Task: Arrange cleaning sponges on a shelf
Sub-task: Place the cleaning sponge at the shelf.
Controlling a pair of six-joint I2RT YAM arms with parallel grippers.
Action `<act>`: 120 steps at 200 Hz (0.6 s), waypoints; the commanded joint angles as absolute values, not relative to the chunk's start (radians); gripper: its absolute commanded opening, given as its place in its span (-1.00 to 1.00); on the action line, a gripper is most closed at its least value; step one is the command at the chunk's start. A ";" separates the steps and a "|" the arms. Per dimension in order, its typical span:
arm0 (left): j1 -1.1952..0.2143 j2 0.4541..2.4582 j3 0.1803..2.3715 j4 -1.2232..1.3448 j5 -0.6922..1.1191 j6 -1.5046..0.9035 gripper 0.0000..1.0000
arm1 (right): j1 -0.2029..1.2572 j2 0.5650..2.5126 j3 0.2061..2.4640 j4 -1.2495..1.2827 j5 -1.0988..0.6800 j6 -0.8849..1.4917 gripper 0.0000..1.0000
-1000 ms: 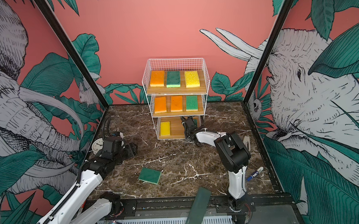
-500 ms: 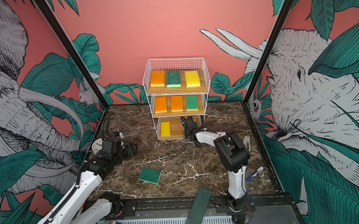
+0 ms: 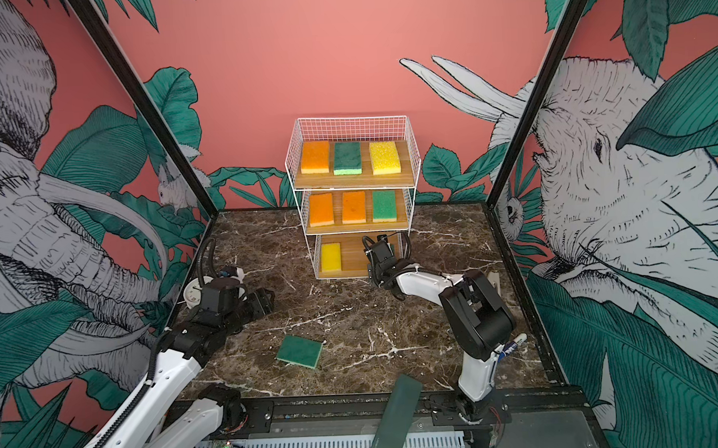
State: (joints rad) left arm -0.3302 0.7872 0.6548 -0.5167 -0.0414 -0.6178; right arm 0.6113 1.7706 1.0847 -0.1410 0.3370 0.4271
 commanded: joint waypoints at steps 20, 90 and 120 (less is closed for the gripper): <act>-0.325 0.751 0.632 -0.547 -0.044 -0.630 0.45 | 0.624 1.706 1.028 -0.093 0.344 0.485 -0.15; -0.325 0.728 0.627 -0.564 -0.065 -0.611 0.45 | 0.624 1.740 1.035 -0.087 0.351 0.494 -0.37; -0.325 0.726 0.626 -0.569 -0.076 -0.603 0.46 | 0.624 1.764 1.054 -0.099 0.355 0.499 -0.40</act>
State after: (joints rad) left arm -0.3302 0.7387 0.6376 -0.5343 -0.0517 -0.6109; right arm 0.6239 1.7359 1.0313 -0.1112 0.3378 0.4870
